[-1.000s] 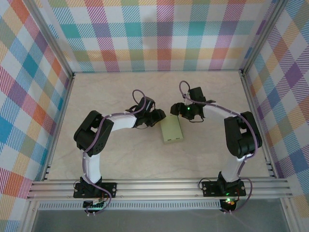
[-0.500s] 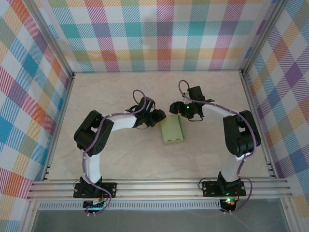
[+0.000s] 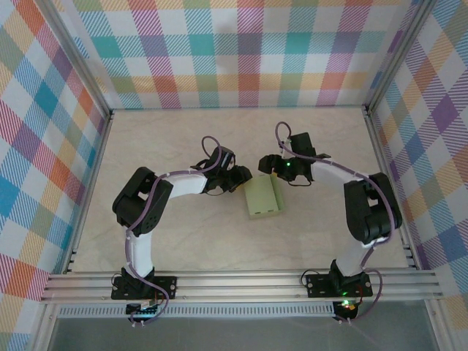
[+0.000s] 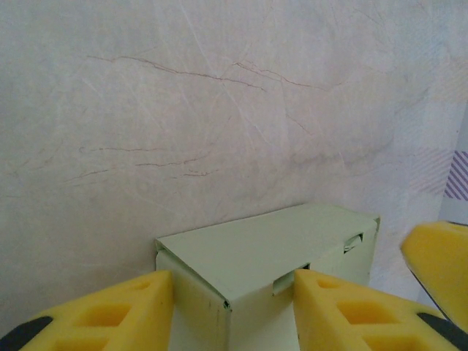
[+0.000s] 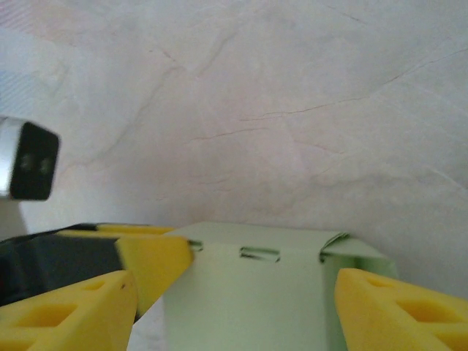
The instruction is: Fold the paper box
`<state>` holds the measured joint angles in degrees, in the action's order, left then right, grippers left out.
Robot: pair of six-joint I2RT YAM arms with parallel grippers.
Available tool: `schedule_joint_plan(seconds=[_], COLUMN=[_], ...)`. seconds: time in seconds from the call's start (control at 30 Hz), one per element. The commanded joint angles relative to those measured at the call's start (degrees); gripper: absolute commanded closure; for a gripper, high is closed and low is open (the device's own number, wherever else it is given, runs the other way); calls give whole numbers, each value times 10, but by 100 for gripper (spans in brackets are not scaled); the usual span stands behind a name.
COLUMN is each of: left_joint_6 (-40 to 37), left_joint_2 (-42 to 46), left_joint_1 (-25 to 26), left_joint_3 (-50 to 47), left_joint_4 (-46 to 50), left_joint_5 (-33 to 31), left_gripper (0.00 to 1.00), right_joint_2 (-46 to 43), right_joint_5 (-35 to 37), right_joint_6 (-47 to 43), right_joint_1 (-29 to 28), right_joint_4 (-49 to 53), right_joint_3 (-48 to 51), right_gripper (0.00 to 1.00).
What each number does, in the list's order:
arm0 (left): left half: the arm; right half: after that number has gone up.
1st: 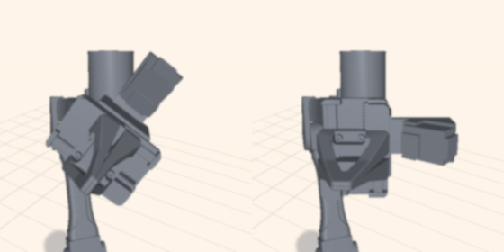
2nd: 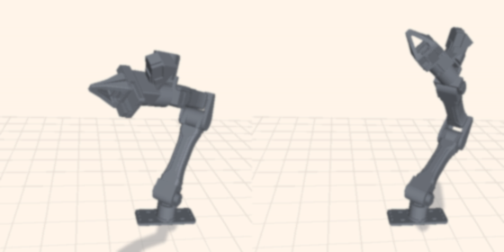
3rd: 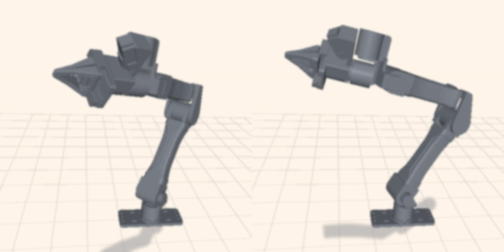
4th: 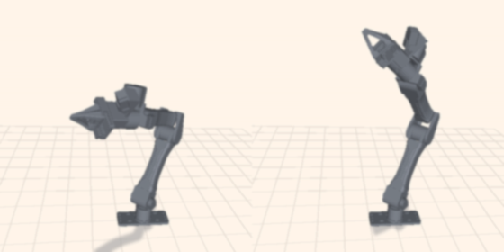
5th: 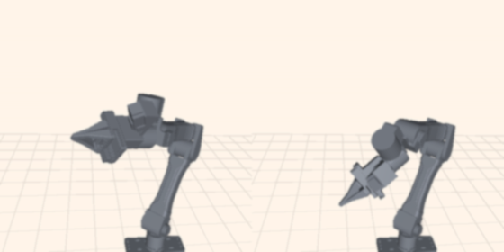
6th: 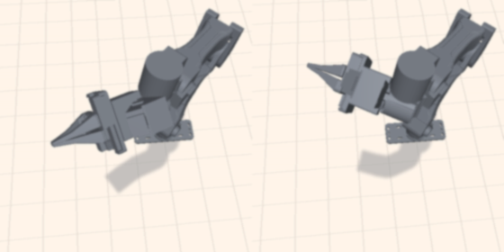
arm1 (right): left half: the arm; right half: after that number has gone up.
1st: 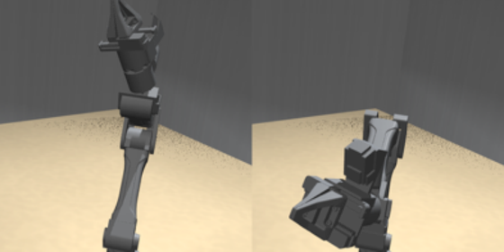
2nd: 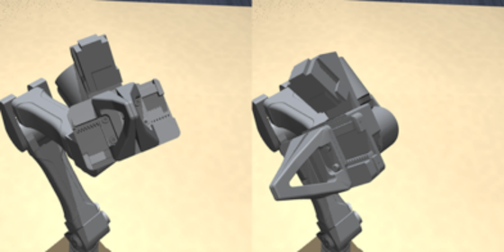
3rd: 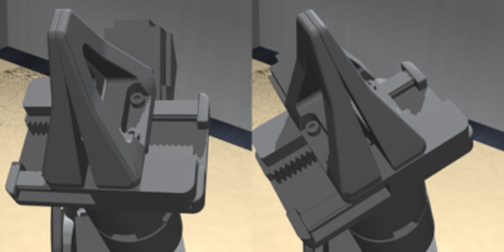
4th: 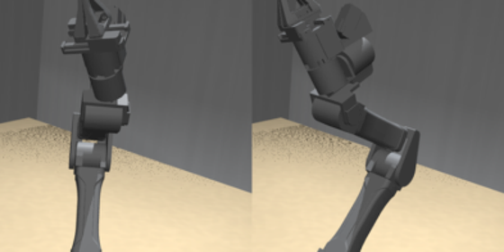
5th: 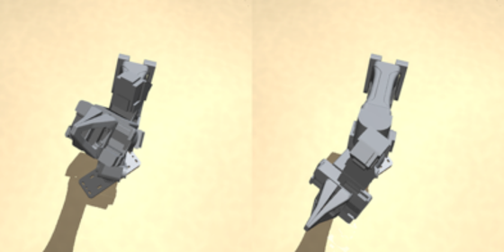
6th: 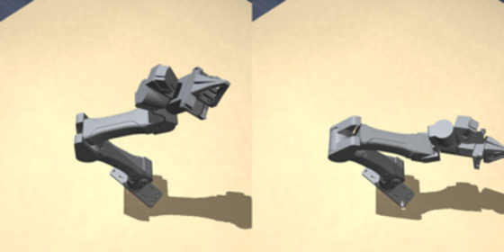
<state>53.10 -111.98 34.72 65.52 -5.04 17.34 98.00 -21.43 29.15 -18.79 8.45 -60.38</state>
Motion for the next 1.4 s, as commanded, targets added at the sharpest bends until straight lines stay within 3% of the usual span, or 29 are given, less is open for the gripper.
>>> schedule_joint_plan(seconds=[0.0,0.1,0.27,0.47,0.73,1.17,1.37], left_joint_6=[-3,-4,-3,1,7,17,14], left_joint_2=[-13,-13,-12,-13,-17,-24,-34], left_joint_1=[2,2,2,2,3,4,3], left_joint_3=[7,8,8,9,9,10,24], left_joint_4=[12,11,9,6,2,-12,-7], left_joint_5=[8,13,15,18,26,36,37], left_gripper=[55,55,55,56,60,63,64], right_joint_2=[-34,-21,35,60,68,116,141], right_joint_5=[54,68,2,-59,-37,-22,5], right_joint_6=[13,21,5,-7,-27,-61,-21], right_joint_1=[4,25,37,23,-19,-84,-109], right_joint_4=[3,8,30,32,58,106,87], right_joint_3=[11,23,-2,-28,-47,-94,-107], right_gripper=[27,27,25,37,50,55,69])
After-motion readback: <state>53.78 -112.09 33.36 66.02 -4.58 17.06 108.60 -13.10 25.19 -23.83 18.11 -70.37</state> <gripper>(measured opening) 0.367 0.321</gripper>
